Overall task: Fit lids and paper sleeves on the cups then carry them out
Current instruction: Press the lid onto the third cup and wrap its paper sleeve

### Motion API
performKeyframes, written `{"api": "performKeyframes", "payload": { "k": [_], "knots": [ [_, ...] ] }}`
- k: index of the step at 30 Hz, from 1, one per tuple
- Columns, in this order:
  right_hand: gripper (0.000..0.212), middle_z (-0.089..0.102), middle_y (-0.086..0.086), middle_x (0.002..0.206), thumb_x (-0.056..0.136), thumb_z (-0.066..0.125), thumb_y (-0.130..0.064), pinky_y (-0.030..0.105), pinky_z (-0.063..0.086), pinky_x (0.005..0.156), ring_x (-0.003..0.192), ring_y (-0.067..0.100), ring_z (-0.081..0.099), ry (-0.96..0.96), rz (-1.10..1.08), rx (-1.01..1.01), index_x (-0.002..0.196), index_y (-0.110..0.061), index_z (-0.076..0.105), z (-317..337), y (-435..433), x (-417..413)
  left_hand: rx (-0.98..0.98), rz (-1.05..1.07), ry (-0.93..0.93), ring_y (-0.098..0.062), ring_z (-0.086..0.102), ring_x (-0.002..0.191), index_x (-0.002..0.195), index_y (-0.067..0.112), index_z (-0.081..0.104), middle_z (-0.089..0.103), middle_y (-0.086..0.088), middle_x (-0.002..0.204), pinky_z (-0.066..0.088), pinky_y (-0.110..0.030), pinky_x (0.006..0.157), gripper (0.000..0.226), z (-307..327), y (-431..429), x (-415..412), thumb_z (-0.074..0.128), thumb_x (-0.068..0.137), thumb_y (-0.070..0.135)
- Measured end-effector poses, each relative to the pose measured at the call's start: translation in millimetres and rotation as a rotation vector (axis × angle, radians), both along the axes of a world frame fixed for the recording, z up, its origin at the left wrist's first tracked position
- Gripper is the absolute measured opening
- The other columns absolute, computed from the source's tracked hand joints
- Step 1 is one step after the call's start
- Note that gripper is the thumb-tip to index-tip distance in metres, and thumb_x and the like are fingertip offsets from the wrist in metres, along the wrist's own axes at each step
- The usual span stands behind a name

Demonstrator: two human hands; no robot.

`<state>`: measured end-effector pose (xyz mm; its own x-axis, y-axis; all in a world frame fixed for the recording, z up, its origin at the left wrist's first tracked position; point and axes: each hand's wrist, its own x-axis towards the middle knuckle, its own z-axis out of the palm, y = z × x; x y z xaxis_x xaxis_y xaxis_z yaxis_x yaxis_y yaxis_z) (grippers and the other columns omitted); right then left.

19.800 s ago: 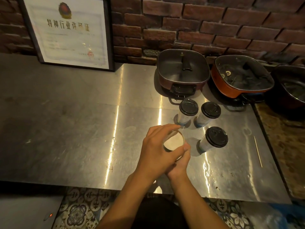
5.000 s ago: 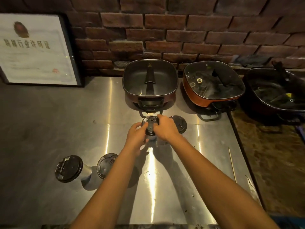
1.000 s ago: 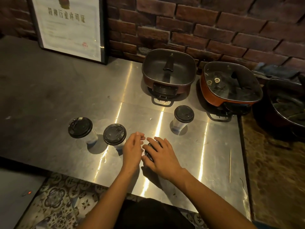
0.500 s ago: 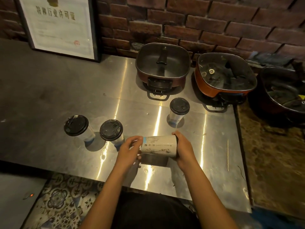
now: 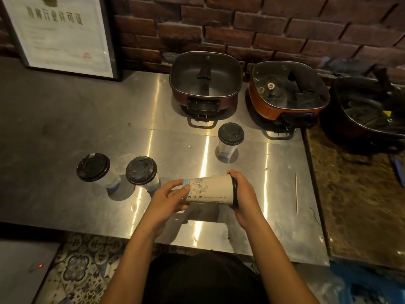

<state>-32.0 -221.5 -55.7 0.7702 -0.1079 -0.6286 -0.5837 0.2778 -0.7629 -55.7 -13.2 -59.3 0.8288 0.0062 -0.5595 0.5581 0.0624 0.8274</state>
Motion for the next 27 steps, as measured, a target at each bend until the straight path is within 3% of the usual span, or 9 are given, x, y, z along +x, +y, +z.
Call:
{"api": "performKeyframes", "payload": {
  "k": [2, 4, 6, 10, 14, 18, 21, 24, 27],
  "knots": [
    [0.026, 0.071, 0.02, 0.113, 0.1, 0.054, -0.042, 0.053, 0.056, 0.095, 0.105, 0.035, 0.072, -0.009, 0.007, -0.002, 0.108, -0.019, 0.063, 1, 0, 1, 0.017, 0.011, -0.005, -0.025, 0.074, 0.102, 0.127, 0.021, 0.065, 0.073, -0.007, 0.116, 0.064, -0.036, 0.085, 0.036, 1, 0, 0, 0.068, 0.095, 0.036],
    [0.025, 0.072, 0.019, 0.111, 0.101, 0.054, -0.041, 0.052, 0.058, 0.094, 0.104, 0.034, 0.073, -0.026, 0.012, -0.009, 0.107, -0.019, 0.063, 0, 1, 1, 0.047, 0.039, 0.011, -0.025, 0.076, 0.084, 0.123, 0.021, 0.068, 0.074, -0.009, 0.111, 0.063, -0.034, 0.077, 0.037, 2, 0, 1, 0.067, 0.094, 0.044],
    [0.022, 0.071, 0.017, 0.112, 0.101, 0.054, -0.041, 0.054, 0.057, 0.095, 0.105, 0.033, 0.072, -0.042, 0.021, -0.023, 0.105, -0.022, 0.063, -1, 2, 1, 0.026, 0.054, 0.016, -0.024, 0.075, 0.077, 0.121, 0.02, 0.069, 0.075, -0.013, 0.11, 0.062, -0.033, 0.075, 0.035, 3, 2, 1, 0.068, 0.093, 0.041],
    [0.021, 0.07, 0.016, 0.116, 0.099, 0.057, -0.042, 0.056, 0.054, 0.099, 0.109, 0.032, 0.07, -0.012, 0.019, 0.01, 0.105, -0.024, 0.064, -6, 2, 1, -0.023, 0.023, -0.035, -0.026, 0.077, 0.091, 0.126, 0.02, 0.067, 0.076, -0.011, 0.113, 0.062, -0.033, 0.079, 0.035, 7, 7, 1, 0.071, 0.092, 0.031],
    [0.026, 0.072, 0.013, 0.115, 0.095, 0.059, -0.046, 0.057, 0.055, 0.099, 0.109, 0.032, 0.071, -0.017, 0.043, 0.002, 0.108, -0.025, 0.068, -10, 5, 0, 0.044, 0.038, 0.0, -0.021, 0.075, 0.075, 0.119, 0.019, 0.07, 0.075, -0.01, 0.109, 0.062, -0.033, 0.075, 0.033, 10, 7, 5, 0.067, 0.094, 0.04],
    [0.028, 0.072, 0.013, 0.116, 0.094, 0.06, -0.045, 0.049, 0.059, 0.091, 0.109, 0.031, 0.071, -0.015, 0.024, -0.01, 0.111, -0.025, 0.068, -10, 5, 2, 0.015, 0.015, -0.015, -0.025, 0.076, 0.098, 0.122, 0.017, 0.068, 0.072, -0.009, 0.118, 0.064, -0.038, 0.085, 0.033, 12, 12, 5, 0.073, 0.091, 0.026],
    [0.028, 0.072, 0.012, 0.115, 0.095, 0.061, -0.043, 0.041, 0.059, 0.081, 0.108, 0.03, 0.07, -0.044, 0.009, -0.007, 0.113, -0.023, 0.069, -11, 4, 3, 0.072, 0.006, 0.02, -0.027, 0.077, 0.084, 0.123, 0.019, 0.069, 0.072, -0.01, 0.115, 0.064, -0.039, 0.081, 0.039, 14, 11, 7, 0.069, 0.091, 0.041],
    [0.027, 0.071, 0.01, 0.117, 0.095, 0.063, -0.044, 0.049, 0.058, 0.092, 0.111, 0.03, 0.069, -0.064, -0.001, -0.008, 0.114, -0.026, 0.069, -10, 4, 3, 0.072, 0.005, 0.043, -0.03, 0.076, 0.076, 0.121, 0.017, 0.07, 0.073, -0.012, 0.113, 0.063, -0.04, 0.081, 0.041, 18, 10, 10, 0.068, 0.091, 0.044],
    [0.032, 0.072, 0.011, 0.115, 0.087, 0.065, -0.048, 0.054, 0.056, 0.095, 0.111, 0.032, 0.069, -0.072, 0.003, -0.02, 0.11, -0.026, 0.07, -9, 4, 3, -0.032, 0.006, 0.044, -0.03, 0.078, 0.092, 0.116, 0.015, 0.071, 0.073, -0.016, 0.113, 0.061, -0.045, 0.091, 0.042, 25, 15, 11, 0.078, 0.078, 0.033]
  ]
}}
